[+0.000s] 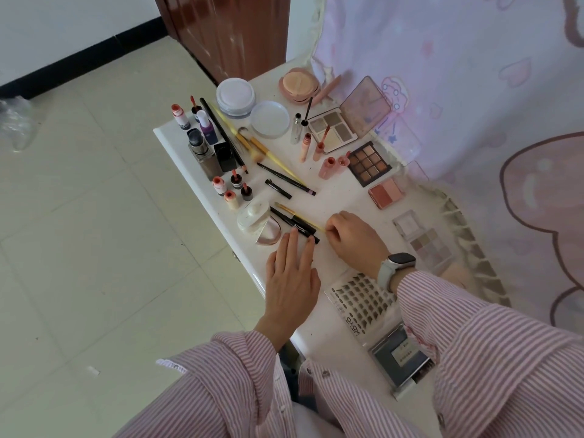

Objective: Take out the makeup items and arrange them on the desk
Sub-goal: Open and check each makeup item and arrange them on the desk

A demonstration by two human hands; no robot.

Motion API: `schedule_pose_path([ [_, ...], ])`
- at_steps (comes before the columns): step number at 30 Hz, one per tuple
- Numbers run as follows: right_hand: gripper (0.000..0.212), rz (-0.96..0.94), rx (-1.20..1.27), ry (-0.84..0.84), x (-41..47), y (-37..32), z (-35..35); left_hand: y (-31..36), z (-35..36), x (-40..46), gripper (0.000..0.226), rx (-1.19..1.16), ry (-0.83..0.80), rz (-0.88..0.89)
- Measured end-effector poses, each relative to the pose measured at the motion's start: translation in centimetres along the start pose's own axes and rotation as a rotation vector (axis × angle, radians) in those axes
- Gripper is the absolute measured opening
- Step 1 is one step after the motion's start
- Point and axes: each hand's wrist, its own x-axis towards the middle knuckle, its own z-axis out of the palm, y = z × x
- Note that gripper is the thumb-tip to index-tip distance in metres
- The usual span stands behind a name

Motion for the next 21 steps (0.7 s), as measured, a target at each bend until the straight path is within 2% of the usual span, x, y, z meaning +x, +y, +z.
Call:
schedule_pose_path([
  [6, 0.016, 0.002, 0.130, 0.002, 0.4, -0.7, 0.5, -0.1, -0.2, 0.4, 0.051, -0.023, -0.029, -0.005],
  [15, 0.022, 0.010, 0.193, 0.011, -0.8, 0.1, -0.2, -0.3, -0.4, 0.4, 0.048, -0.052, -0.057, -0.009],
  [21, 0.024, 0.076, 0.135, 0.135, -5.2, 1.3, -0.5, -0.6, -0.7, -0.6, 0.044, -0.028, -0.073, 0.029],
])
